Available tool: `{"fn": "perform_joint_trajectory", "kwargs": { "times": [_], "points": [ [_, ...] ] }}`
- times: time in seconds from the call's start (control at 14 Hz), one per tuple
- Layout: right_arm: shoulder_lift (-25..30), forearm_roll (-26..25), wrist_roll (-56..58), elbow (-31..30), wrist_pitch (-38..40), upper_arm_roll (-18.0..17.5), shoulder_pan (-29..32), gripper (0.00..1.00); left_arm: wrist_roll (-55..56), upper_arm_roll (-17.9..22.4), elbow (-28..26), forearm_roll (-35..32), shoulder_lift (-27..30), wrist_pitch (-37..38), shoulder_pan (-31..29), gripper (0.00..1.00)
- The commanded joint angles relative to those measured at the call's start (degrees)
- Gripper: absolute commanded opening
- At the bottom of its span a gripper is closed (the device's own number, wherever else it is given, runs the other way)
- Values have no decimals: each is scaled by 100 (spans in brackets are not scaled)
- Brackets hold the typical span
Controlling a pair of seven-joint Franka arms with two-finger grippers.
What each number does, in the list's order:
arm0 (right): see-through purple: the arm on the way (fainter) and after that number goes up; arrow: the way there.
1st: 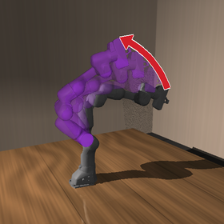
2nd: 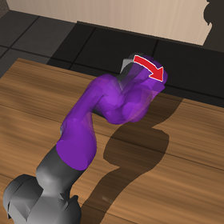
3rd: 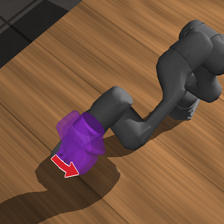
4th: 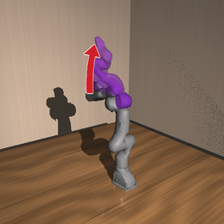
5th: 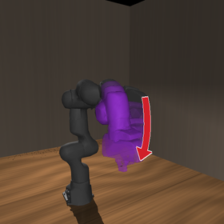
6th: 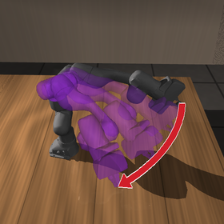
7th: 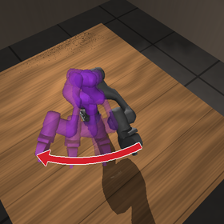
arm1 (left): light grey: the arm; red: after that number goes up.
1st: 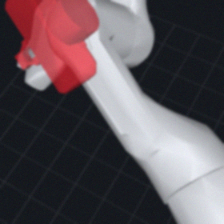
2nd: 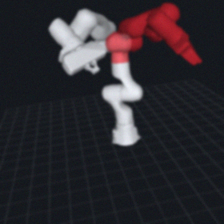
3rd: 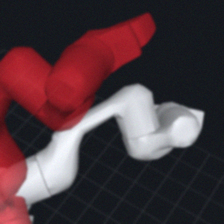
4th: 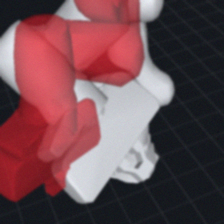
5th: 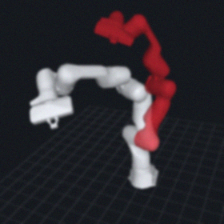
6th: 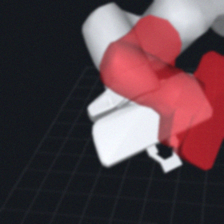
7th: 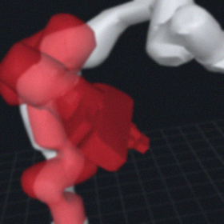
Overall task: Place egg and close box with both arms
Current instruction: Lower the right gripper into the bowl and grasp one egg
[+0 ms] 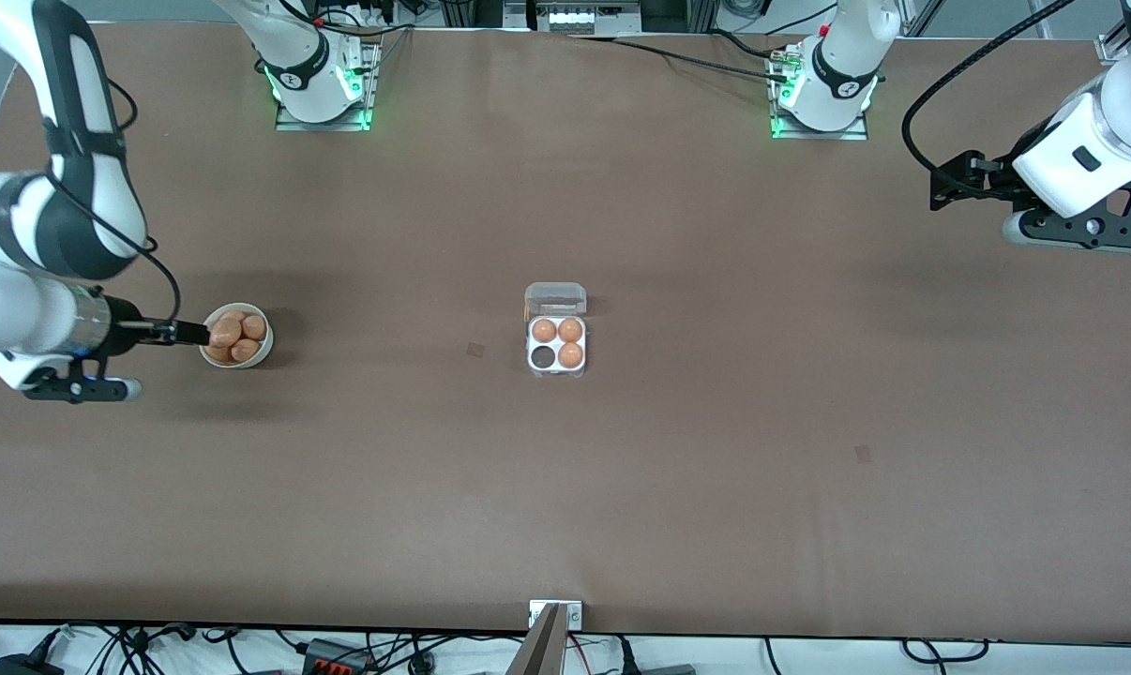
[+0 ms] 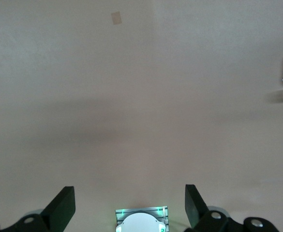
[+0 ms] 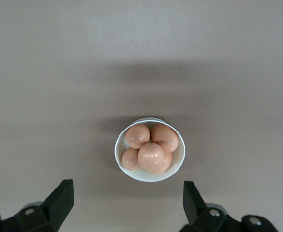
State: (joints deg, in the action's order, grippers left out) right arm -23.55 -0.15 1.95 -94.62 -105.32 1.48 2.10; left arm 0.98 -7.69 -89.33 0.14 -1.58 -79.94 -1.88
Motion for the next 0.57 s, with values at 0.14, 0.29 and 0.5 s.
{"fn": "perform_joint_trajectory", "kwargs": {
  "times": [0.14,0.29,0.5],
  "points": [
    [-114,50,16,-530,-234,-60,186,100,-19,-4,232,-31,-158,172,-49,100],
    [-290,50,16,-513,-243,-60,212,100,-27,-4,241,-31,-211,163,-49,100],
    [-466,50,24,-478,-261,-60,230,100,-36,-4,241,-40,-237,146,3,100]
  ]
}}
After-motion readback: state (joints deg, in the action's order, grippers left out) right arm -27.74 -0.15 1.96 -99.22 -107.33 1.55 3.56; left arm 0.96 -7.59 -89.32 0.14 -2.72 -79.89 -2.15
